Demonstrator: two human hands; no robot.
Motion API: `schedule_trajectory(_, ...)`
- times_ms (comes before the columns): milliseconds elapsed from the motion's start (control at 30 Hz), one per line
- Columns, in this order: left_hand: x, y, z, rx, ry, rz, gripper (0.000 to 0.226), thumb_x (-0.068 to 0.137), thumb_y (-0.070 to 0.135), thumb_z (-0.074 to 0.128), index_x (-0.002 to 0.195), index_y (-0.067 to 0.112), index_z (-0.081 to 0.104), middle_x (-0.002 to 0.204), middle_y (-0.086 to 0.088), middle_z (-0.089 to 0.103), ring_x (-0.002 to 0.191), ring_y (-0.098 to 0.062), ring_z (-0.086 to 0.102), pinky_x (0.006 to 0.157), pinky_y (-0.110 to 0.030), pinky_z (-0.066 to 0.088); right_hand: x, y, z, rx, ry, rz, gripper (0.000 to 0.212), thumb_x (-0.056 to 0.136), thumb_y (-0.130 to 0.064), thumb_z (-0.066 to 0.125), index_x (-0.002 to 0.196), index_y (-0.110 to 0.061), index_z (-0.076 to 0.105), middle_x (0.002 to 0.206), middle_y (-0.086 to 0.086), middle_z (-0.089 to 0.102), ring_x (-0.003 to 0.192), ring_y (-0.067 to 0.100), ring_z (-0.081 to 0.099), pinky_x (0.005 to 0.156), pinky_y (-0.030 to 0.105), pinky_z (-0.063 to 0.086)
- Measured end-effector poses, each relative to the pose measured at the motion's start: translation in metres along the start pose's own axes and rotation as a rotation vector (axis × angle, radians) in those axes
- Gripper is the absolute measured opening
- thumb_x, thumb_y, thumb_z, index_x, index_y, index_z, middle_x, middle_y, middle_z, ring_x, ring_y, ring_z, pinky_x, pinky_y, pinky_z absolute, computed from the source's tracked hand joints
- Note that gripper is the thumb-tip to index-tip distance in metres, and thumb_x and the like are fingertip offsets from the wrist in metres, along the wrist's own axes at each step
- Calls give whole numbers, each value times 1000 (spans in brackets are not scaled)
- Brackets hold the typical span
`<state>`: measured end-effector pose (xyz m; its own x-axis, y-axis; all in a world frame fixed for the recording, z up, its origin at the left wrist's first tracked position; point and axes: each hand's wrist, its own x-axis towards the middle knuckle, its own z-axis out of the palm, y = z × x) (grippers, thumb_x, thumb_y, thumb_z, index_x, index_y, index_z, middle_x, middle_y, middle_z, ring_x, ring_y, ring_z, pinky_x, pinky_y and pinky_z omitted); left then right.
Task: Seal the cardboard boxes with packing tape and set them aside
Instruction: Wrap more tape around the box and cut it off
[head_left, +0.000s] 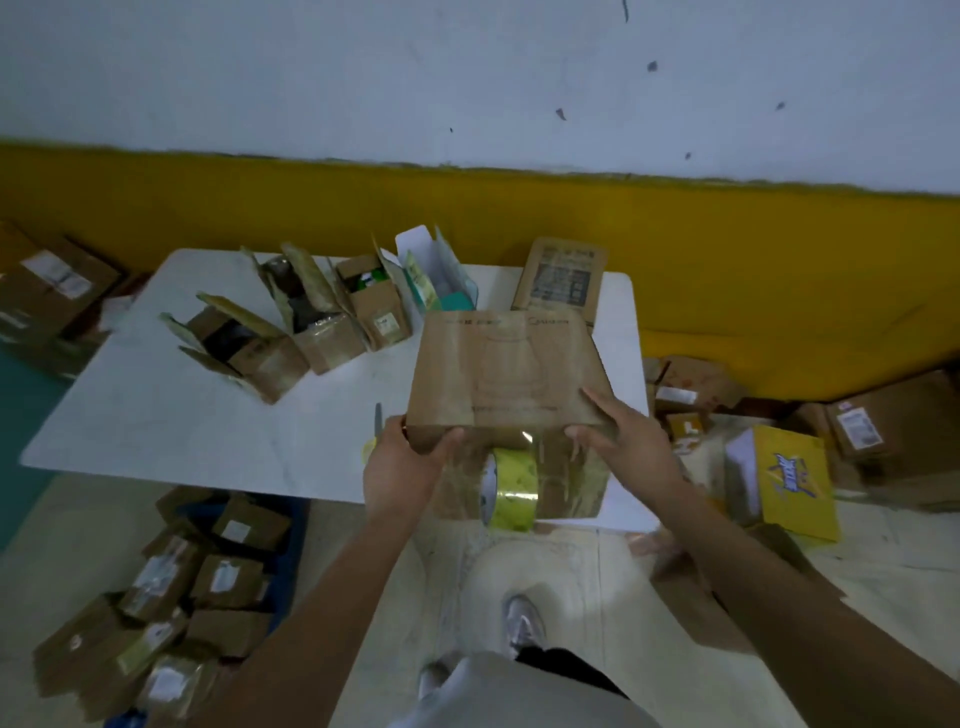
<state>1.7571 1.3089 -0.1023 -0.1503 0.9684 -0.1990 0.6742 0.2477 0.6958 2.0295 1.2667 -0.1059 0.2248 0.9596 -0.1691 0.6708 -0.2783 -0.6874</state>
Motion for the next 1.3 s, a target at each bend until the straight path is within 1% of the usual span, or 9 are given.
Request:
schedule_trajectory(167,33,58,-5,-44,84,70,64,75,61,67,122,19,55,111,-4,63,102,-25,62,85,-40,53,52,-41,-49,-300,193,66,58,89,-68,47,118,-22,63,88,3,68,78,22,61,58,29,46)
schedule_trajectory(233,41,83,0,-7,107,73,70,79,50,70,135,16,46,126,-12,49,118,-31,48,96,-44,47,73,-48,-53,-390,197,69,54,93,-64,44,113,-18,63,87,5,62,75,23,57,53,27,39)
schedule_trajectory(333,43,127,11,-4,177,350,41,90,32,62,126,14,55,120,-7,47,114,-23,45,93,-36,41,110,-48,-39,-471,188,-33,46,100,-51,41,133,-20,53,146,13,41,118,36,50,85,42,50)
schedule_trajectory(400,40,154,17,-99,-39,388,30,101,32,47,118,14,63,106,2,57,100,-15,56,88,-29,40,126,-47,-24,-546,151,-149,45,101,-40,38,142,-24,45,158,7,26,135,37,37,107,48,38)
schedule_trajectory(467,35,166,23,-204,-305,283,45,104,43,36,134,15,53,120,1,55,113,-17,52,94,-23,33,127,-45,-5,-596,82,-221,54,99,-36,28,152,-25,31,161,3,21,147,35,19,119,49,16)
schedule_trajectory(700,57,147,25,-322,-326,43,18,94,44,57,84,31,63,85,7,66,86,-16,64,85,-39,53,144,-39,11,-640,77,-179,64,102,-31,31,157,-25,0,164,-5,-6,151,26,-8,122,45,-4)
schedule_trajectory(867,-13,111,18,-517,-332,13,20,98,38,52,88,29,66,83,4,72,71,-1,68,67,-15,53,144,-38,19,-599,120,-179,54,106,-30,20,157,-24,3,165,-6,-1,151,27,-5,122,47,-2)
schedule_trajectory(1067,-53,102,42,-573,-457,-154,31,100,36,49,98,6,56,67,-4,70,54,-10,65,52,-22,51,147,-41,18,-616,96,-171,54,106,-31,19,157,-25,2,165,-6,-2,151,25,-6,121,45,-5)
schedule_trajectory(1300,-45,63,73,-493,-474,-268,29,101,32,47,108,4,52,84,-15,66,52,-7,64,50,-22,48,148,-41,16,-628,92,-173,53,107,-32,17,157,-25,4,165,-6,0,151,25,-3,122,45,-3)
